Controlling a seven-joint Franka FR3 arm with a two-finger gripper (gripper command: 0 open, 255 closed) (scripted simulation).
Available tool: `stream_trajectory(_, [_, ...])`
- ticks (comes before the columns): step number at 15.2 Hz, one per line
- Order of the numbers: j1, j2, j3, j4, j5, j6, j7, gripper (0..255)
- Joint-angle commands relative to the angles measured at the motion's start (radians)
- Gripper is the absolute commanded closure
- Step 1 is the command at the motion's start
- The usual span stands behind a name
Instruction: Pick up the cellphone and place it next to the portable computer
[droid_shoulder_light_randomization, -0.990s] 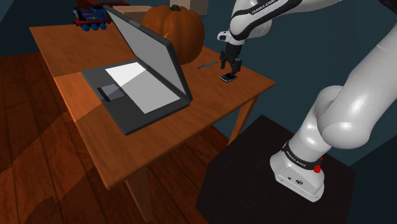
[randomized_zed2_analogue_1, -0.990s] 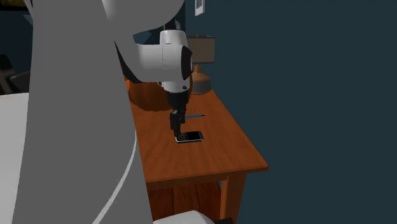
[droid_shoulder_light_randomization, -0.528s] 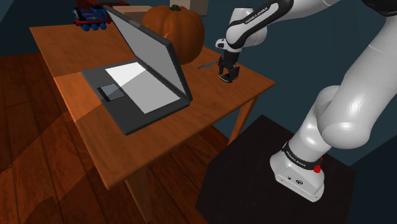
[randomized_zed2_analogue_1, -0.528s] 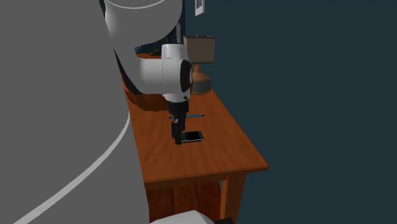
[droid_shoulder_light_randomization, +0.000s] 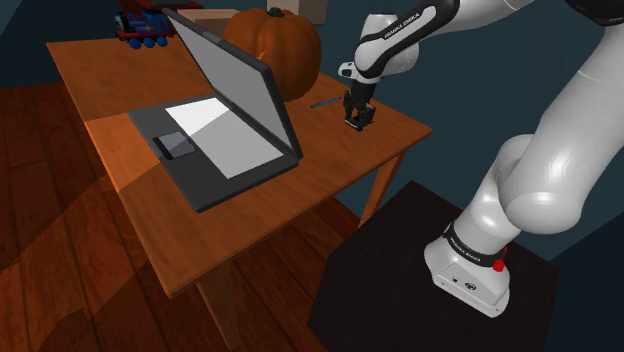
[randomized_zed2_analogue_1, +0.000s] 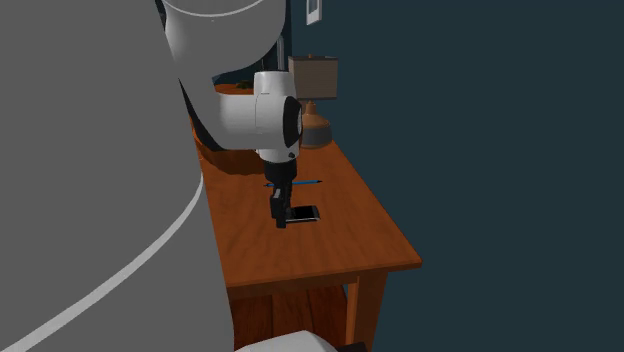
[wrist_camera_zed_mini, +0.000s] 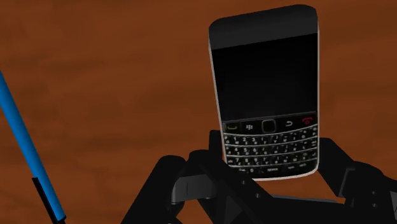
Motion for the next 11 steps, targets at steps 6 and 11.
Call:
stream_trajectory(6, [0.000,0.000,0.000,0.000,0.000,0.000,0.000,255])
stream_trajectory(11, [0.000,-0.020,0.000,0.010,-0.014,-0.027,0.010,255])
